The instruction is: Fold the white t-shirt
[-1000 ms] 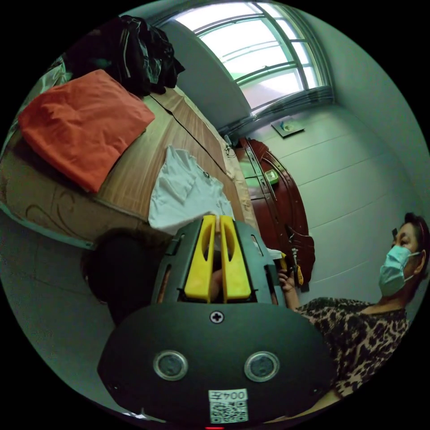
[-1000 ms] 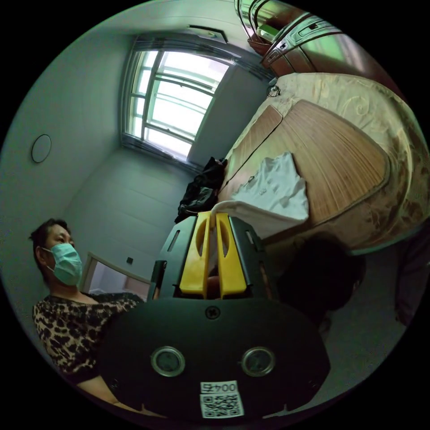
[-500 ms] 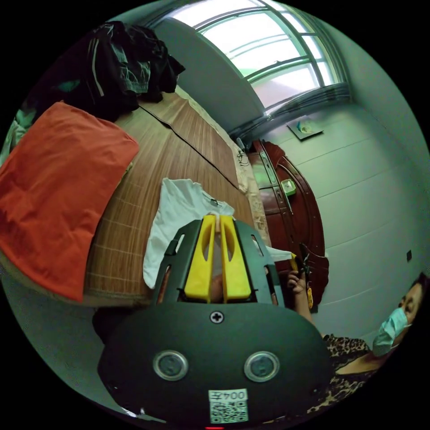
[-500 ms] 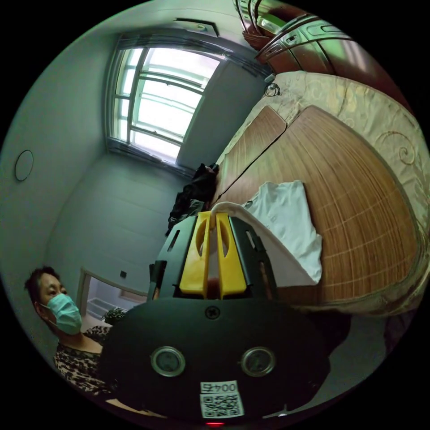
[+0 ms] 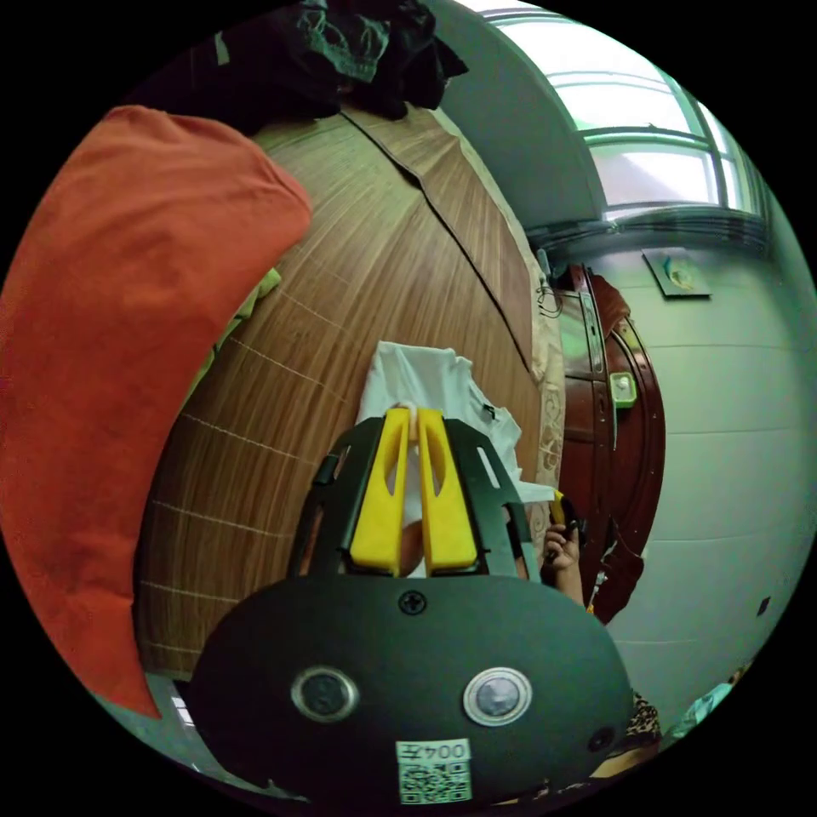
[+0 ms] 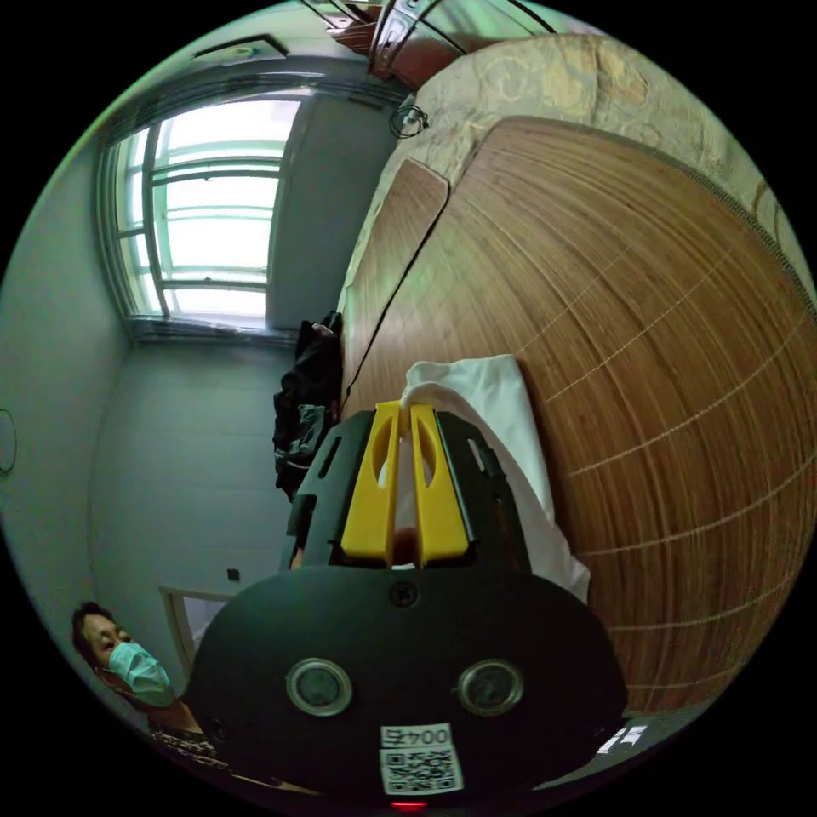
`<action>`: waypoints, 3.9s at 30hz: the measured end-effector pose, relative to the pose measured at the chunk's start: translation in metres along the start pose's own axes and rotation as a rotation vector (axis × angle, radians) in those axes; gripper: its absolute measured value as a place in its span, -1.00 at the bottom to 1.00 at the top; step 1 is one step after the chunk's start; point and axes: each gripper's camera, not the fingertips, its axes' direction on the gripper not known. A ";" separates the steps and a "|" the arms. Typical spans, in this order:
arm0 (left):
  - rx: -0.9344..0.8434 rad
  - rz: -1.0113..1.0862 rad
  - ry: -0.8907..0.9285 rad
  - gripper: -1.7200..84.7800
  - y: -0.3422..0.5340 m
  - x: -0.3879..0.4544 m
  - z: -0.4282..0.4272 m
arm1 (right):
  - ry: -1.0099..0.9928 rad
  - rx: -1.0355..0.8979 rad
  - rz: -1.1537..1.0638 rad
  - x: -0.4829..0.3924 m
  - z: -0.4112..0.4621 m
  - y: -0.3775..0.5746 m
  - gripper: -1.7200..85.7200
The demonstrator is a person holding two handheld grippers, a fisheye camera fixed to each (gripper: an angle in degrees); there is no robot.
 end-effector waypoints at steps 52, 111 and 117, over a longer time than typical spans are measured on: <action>0.053 0.714 -0.671 -0.84 0.366 0.125 0.058 | 0.867 -0.118 -0.491 -0.161 0.066 0.340 -0.85; -0.163 0.930 -0.679 -0.93 0.438 0.126 -0.029 | 0.690 -0.300 -0.558 -0.136 -0.042 0.380 -0.84; 0.000 0.895 -0.653 -0.93 0.439 0.151 -0.064 | 0.780 -0.182 -0.581 -0.179 -0.053 0.378 -0.84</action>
